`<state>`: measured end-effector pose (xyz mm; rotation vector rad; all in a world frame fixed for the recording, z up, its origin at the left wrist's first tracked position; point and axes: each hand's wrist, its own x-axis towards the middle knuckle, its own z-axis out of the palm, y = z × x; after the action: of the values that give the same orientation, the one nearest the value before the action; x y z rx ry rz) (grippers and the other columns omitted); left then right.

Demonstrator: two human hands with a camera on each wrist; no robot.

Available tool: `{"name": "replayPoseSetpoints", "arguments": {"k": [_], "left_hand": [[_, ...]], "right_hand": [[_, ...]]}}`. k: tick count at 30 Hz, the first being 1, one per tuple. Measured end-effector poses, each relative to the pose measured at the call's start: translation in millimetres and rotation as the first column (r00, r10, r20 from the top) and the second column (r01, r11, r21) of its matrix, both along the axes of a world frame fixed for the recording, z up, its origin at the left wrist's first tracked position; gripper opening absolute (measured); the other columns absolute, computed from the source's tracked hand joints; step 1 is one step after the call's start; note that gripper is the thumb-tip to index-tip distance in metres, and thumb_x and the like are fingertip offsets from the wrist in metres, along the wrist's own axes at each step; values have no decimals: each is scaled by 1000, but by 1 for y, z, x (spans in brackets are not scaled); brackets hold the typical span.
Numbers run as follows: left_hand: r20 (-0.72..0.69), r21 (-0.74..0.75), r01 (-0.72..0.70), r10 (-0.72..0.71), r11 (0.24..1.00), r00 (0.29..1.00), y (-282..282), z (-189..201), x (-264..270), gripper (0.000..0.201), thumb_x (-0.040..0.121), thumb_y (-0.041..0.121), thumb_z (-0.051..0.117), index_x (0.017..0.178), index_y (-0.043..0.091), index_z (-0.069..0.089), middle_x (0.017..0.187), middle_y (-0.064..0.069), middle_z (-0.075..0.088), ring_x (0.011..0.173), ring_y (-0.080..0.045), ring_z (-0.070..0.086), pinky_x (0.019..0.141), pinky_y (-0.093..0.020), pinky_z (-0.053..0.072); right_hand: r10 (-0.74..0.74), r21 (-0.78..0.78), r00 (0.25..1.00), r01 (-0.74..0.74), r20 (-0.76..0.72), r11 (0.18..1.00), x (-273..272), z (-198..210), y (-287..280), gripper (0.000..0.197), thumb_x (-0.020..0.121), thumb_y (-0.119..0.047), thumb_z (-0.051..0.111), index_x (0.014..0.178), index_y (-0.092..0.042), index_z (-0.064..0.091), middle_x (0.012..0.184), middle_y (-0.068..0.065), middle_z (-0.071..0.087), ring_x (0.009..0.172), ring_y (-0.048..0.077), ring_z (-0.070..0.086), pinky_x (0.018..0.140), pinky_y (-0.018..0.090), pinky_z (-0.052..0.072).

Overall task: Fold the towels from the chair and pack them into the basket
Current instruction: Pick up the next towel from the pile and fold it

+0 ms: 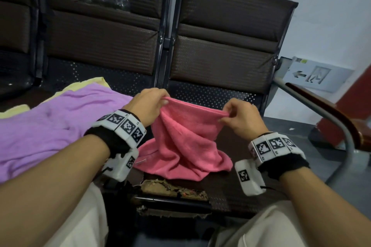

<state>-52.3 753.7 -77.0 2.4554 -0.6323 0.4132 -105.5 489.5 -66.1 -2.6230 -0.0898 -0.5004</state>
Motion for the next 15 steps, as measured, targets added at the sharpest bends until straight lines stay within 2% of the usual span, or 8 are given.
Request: {"name": "replayPoseSetpoints", "arguments": {"k": [3,5,6,9,12,15], "left_hand": [[-15,-211,-97,96,973,995,-6,12,-14,14,87,13,62,99,13,70,95,-6,71,94,-22,62,86,-27,46],[-31,-278,-126,122,952,992,-5,25,-22,14,84,11,65,96,16,72,92,-3,71,88,-16,62,81,-21,43],[-36,-277,-128,122,952,992,-4,32,-26,14,84,11,66,95,17,72,90,-1,71,86,-14,60,79,-19,42],[-18,-264,-116,115,958,993,3,62,-38,14,83,13,66,94,18,72,87,0,68,87,-14,60,78,-19,39],[69,-324,-100,129,941,989,9,100,-50,13,85,15,64,96,16,71,91,-1,69,86,-12,57,76,-17,36],[168,-415,-63,145,907,975,13,130,-57,10,87,17,58,94,16,66,84,3,64,81,-12,54,69,-17,32]], "right_hand": [[-50,189,998,42,38,981,-2,13,4,29,67,-12,83,83,-24,61,62,-14,58,59,-5,52,55,3,37],[-26,213,999,30,-21,977,-3,25,6,21,71,-14,81,88,-22,71,62,-13,60,58,-2,53,56,8,39],[-16,223,999,24,-39,975,-4,33,8,14,73,-16,79,84,-22,73,61,-12,61,58,1,54,56,13,40],[-18,267,1000,14,12,964,-11,66,15,10,78,-20,75,74,-25,68,63,-9,62,63,6,56,64,22,41],[-6,370,988,-53,157,928,-18,107,27,13,83,-19,67,75,-24,60,74,-10,61,72,7,56,69,24,44],[-15,475,958,-129,288,871,-22,138,38,20,88,-18,61,72,-24,51,75,-10,56,73,6,51,69,25,41]]}}
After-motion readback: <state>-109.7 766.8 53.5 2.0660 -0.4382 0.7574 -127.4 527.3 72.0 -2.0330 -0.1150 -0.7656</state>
